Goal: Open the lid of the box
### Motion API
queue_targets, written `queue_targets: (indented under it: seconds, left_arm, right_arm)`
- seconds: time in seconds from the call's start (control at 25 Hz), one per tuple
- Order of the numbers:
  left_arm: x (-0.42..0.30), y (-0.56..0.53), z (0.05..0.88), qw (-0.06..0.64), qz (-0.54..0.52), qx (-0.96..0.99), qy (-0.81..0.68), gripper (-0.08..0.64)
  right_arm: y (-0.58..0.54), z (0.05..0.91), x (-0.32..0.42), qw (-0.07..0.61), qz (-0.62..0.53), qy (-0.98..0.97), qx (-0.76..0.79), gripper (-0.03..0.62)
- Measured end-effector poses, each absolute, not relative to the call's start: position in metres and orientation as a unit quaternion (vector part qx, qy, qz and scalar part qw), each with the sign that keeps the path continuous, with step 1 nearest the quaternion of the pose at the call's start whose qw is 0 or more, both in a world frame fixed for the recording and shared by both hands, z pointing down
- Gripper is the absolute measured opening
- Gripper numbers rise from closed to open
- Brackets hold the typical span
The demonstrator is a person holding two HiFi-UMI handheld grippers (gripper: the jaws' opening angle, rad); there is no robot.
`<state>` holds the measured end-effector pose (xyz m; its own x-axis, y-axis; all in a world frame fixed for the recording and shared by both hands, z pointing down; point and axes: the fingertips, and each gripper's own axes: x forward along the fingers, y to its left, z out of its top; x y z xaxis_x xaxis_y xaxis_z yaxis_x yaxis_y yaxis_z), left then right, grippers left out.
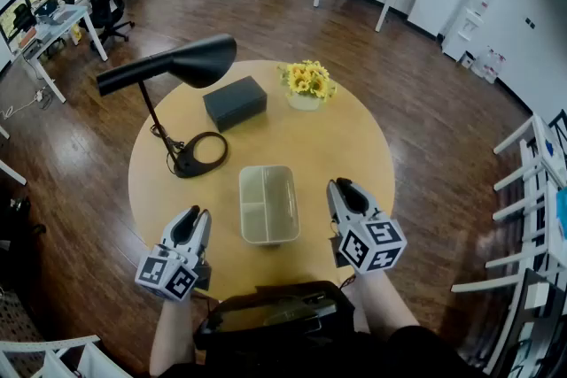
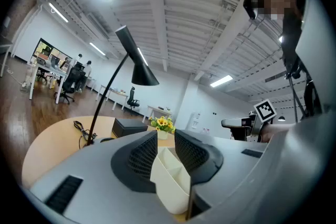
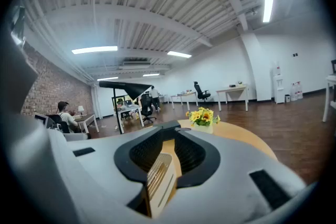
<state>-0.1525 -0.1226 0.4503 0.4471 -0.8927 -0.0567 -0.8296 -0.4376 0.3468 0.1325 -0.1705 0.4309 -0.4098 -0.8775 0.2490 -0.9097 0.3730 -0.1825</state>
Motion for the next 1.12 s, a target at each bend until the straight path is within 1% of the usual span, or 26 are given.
queue_targets:
  seconds: [0.12, 0.16, 0.2, 0.24, 0.32, 0.44, 0.56, 0.64, 0.72, 0.88, 1.12]
  left_arm:
    - [-0.134, -0.141, 0.481, 0.177, -0.09, 0.836, -0.511, 0.096]
    - [-0.126, -0.148, 0.493, 0.199, -0.076, 0.837, -0.504, 0.116]
    - [-0.118, -0.154, 0.505, 0.223, -0.063, 0.837, -0.496, 0.171]
    - [-0.11, -0.159, 0.517, 0.246, -0.05, 0.836, -0.488, 0.201]
    - [-0.097, -0.166, 0.536, 0.274, -0.025, 0.831, -0.484, 0.201]
    - [-0.088, -0.172, 0.553, 0.283, 0.012, 0.819, -0.499, 0.201]
    - [-0.083, -0.176, 0.567, 0.295, 0.035, 0.814, -0.499, 0.2]
    - [-0.079, -0.176, 0.577, 0.308, 0.05, 0.812, -0.494, 0.18]
    - [-0.078, -0.174, 0.585, 0.316, 0.061, 0.807, -0.495, 0.18]
    - [-0.078, -0.174, 0.589, 0.325, 0.049, 0.807, -0.49, 0.18]
    - [-0.072, -0.172, 0.59, 0.327, 0.046, 0.812, -0.482, 0.16]
  right_arm:
    - [-0.177, 0.46, 0.103, 0.112, 0.167, -0.831, 0.518, 0.072]
    - [-0.18, 0.473, 0.093, 0.135, 0.174, -0.832, 0.509, 0.072]
    - [-0.182, 0.486, 0.082, 0.161, 0.183, -0.831, 0.5, 0.072]
    - [-0.183, 0.5, 0.073, 0.185, 0.192, -0.829, 0.492, 0.072]
    - [-0.184, 0.525, 0.061, 0.225, 0.209, -0.82, 0.482, 0.072]
    - [-0.185, 0.549, 0.054, 0.26, 0.224, -0.806, 0.482, 0.072]
    - [-0.187, 0.565, 0.051, 0.28, 0.246, -0.788, 0.491, 0.074]
    - [-0.187, 0.575, 0.051, 0.291, 0.254, -0.777, 0.497, 0.074]
    - [-0.186, 0.58, 0.05, 0.293, 0.257, -0.773, 0.501, 0.074]
    - [-0.191, 0.583, 0.056, 0.286, 0.252, -0.762, 0.523, 0.072]
    - [-0.193, 0.605, 0.059, 0.322, 0.266, -0.738, 0.53, 0.072]
